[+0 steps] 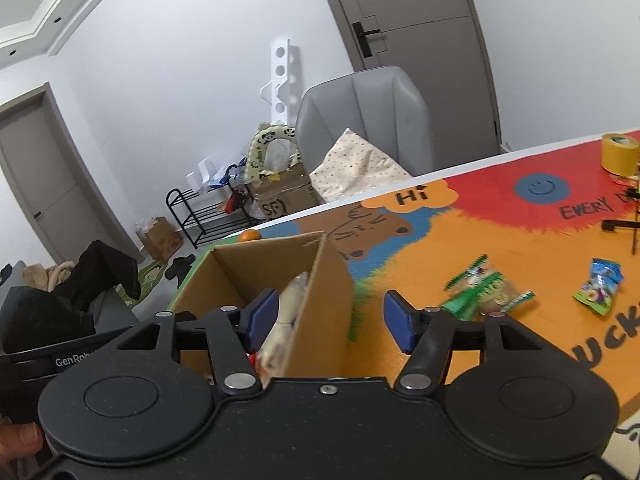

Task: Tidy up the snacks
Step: 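Lower the white cake packet into the box and open the right tool, then move both open tools back over the remaining snacks, then grasp the white wafer packet with the left tool while the right tool grasps the blue-green candy packet, then carry both snacks to the box while the left tool releases the wafer packet inside, then lower the blue-green candy packet into the box and open the right tool, then move both open tools away from the box toward the two green packets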

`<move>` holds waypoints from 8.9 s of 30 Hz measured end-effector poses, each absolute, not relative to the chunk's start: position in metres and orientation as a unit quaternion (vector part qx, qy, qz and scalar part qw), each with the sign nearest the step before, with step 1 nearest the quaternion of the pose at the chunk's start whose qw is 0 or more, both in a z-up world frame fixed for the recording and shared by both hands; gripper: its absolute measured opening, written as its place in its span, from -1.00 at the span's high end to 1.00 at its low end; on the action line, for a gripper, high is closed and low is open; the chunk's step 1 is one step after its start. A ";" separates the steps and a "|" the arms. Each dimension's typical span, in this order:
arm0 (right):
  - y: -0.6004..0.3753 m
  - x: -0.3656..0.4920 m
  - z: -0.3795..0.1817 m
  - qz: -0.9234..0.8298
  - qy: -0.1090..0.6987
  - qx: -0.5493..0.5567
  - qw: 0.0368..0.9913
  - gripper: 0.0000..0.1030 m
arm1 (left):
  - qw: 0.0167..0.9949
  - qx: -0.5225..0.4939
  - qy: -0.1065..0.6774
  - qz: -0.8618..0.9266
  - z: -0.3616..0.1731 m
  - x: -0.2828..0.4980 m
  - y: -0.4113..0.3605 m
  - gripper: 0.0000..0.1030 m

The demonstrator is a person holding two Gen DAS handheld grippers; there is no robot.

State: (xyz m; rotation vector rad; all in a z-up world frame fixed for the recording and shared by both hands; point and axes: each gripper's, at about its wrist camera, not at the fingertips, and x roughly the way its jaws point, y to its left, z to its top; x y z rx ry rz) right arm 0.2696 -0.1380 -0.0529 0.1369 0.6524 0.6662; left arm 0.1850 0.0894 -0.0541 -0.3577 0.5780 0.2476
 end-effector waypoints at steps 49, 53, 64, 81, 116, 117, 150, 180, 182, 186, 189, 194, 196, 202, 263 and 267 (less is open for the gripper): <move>-0.306 0.281 -0.088 0.222 0.324 0.133 0.910 -0.82 | 0.945 -0.127 0.303 0.012 -0.063 0.235 -0.065 -0.78; -0.313 0.285 -0.096 0.218 0.331 0.138 0.908 -0.72 | 0.942 -0.122 0.311 0.005 -0.069 0.241 -0.076 -0.78; -0.330 0.294 -0.116 0.207 0.348 0.152 0.902 -0.69 | 0.931 -0.097 0.351 -0.027 -0.099 0.260 -0.103 -0.78; -0.340 0.296 -0.145 0.199 0.372 0.158 0.893 -0.69 | 0.917 -0.043 0.394 -0.042 -0.138 0.286 -0.124 -0.78; -0.315 0.362 -0.154 0.208 0.377 0.162 0.888 -0.46 | 0.932 -0.110 0.344 -0.039 -0.128 0.316 -0.096 -0.08; -0.314 0.366 -0.154 0.207 0.377 0.162 0.888 -0.44 | 0.933 -0.113 0.340 -0.037 -0.126 0.318 -0.094 -0.08; -0.294 0.369 -0.139 0.190 0.367 0.136 0.900 0.54 | 0.938 -0.145 0.314 -0.010 -0.107 0.318 -0.070 -0.08; -0.235 0.292 -0.066 0.287 0.332 0.133 0.889 0.54 | 0.958 -0.150 0.241 0.036 -0.033 0.223 -0.009 -0.08; -0.228 0.290 -0.061 0.294 0.327 0.130 0.889 0.54 | 0.959 -0.150 0.236 0.043 -0.027 0.218 0.000 -0.09; -0.214 0.287 -0.052 0.306 0.321 0.122 0.888 0.54 | 0.958 -0.148 0.239 0.061 -0.019 0.211 0.017 -0.08; -0.201 0.285 -0.046 0.318 0.320 0.114 0.885 0.54 | 0.955 -0.149 0.248 0.071 -0.016 0.208 0.031 -0.09; -0.182 0.283 -0.039 0.333 0.318 0.103 0.882 0.54 | 0.949 -0.153 0.265 0.083 -0.017 0.203 0.053 -0.09; -0.175 0.282 -0.036 0.340 0.317 0.098 0.880 0.54 | 0.946 -0.156 0.270 0.085 -0.018 0.201 0.061 -0.09; -0.152 0.276 -0.030 0.357 0.317 0.082 0.875 0.54 | 0.937 -0.166 0.293 0.096 -0.025 0.195 0.084 -0.09; -0.208 0.273 -0.047 0.297 0.332 0.091 0.891 -0.69 | 0.938 -0.175 0.290 0.071 -0.038 0.201 0.041 -0.82; -0.226 0.278 -0.048 0.284 0.332 0.102 0.894 -0.72 | 0.938 -0.175 0.291 0.066 -0.039 0.207 0.030 -0.82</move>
